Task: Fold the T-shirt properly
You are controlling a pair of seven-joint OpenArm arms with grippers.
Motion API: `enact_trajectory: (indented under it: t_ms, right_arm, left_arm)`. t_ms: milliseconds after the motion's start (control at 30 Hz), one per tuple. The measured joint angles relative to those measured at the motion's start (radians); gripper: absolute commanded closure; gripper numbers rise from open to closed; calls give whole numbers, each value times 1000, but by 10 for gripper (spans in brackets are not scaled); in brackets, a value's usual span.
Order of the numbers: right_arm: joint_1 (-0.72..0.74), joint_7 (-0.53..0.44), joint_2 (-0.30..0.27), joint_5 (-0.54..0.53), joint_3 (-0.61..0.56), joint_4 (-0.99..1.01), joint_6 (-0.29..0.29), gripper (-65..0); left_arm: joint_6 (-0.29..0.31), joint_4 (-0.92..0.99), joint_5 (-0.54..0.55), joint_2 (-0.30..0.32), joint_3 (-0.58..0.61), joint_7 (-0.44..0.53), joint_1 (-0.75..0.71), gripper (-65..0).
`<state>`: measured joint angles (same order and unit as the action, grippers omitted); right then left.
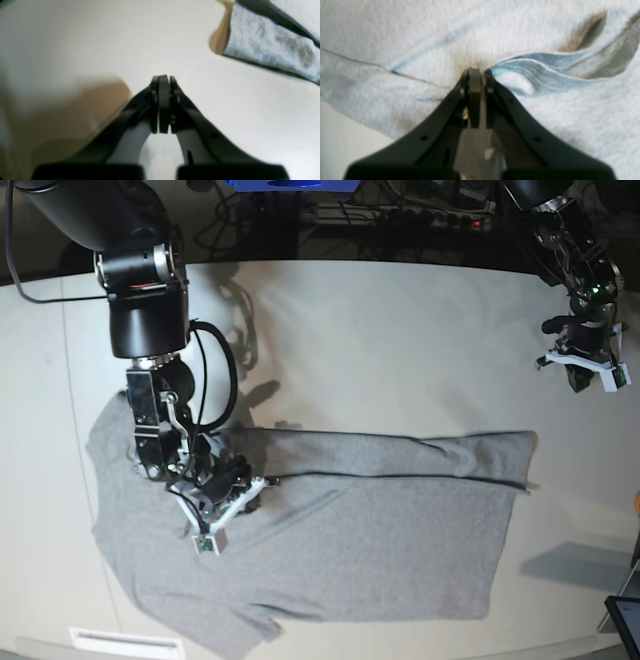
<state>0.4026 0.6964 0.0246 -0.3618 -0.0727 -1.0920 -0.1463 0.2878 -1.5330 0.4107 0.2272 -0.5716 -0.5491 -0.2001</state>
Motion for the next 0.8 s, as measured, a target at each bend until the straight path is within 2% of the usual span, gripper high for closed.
enact_trajectory:
  t_ms: [333,500,800]
  right_arm:
    - [27,-85,-2,2,0,90,2,-9]
    - [29,-169,-2,2,0,91,2,-9]
    - [46,-177,-2,2,0,111,2,-9]
  left_arm:
    - [0,0,0,0,0,0,-2,0]
    - [0,0,0,-1,0,0,-3,0]
    - [0,0,0,-2,0,0,-2,0]
